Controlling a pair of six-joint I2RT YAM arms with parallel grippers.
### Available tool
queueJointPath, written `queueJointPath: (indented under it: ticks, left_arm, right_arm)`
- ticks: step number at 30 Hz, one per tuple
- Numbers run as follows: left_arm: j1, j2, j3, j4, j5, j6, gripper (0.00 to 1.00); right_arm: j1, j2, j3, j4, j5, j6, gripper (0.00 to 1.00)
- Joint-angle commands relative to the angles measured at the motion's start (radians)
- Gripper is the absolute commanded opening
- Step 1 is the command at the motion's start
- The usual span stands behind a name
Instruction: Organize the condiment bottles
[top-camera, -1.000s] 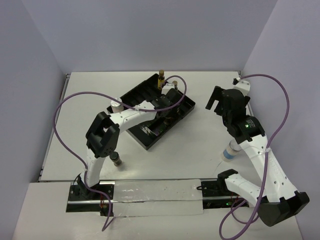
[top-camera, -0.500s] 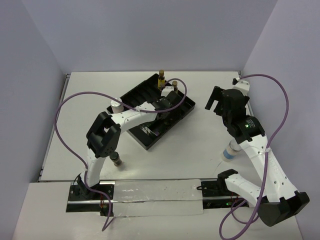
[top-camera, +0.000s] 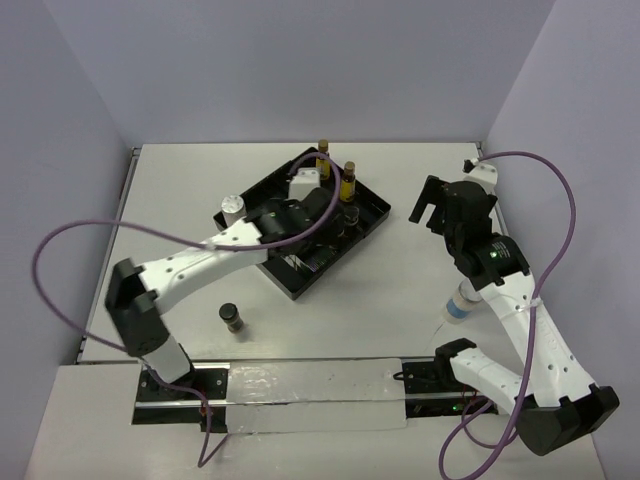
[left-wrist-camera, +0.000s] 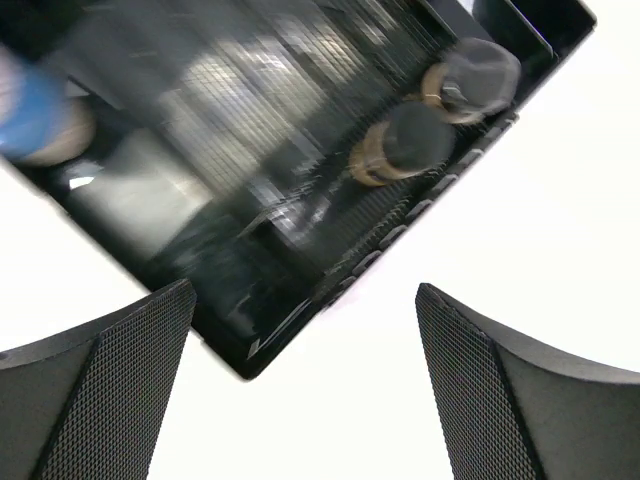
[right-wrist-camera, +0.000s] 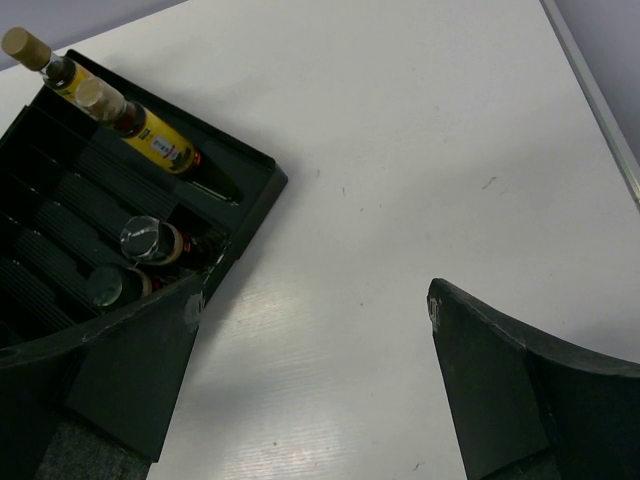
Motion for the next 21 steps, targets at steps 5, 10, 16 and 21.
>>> queueJointPath:
  ticks: [5, 10, 16, 21]
  left_arm:
    - [0.011, -0.254, -0.211, -0.457, -0.15, -0.519, 0.97]
    - [0.011, -0.309, -0.336, -0.569, -0.136, -0.773, 0.97]
    - [0.011, -0.379, -0.45, -0.567, -0.103, -0.914, 0.97]
    - [0.011, -0.416, -0.521, -0.52, -0.056, -0.938, 0.97]
  right_arm:
    - [-0.008, -0.011, -0.007, 0.051, -0.027, 0.001, 1.0]
    - [-0.007, -0.008, -0.014, 0.062, -0.043, 0.004, 1.0]
    - [-0.008, -0.004, -0.017, 0.062, -0.05, 0.004, 1.0]
    - [-0.008, -0.001, -0.025, 0.07, -0.063, 0.011, 1.0]
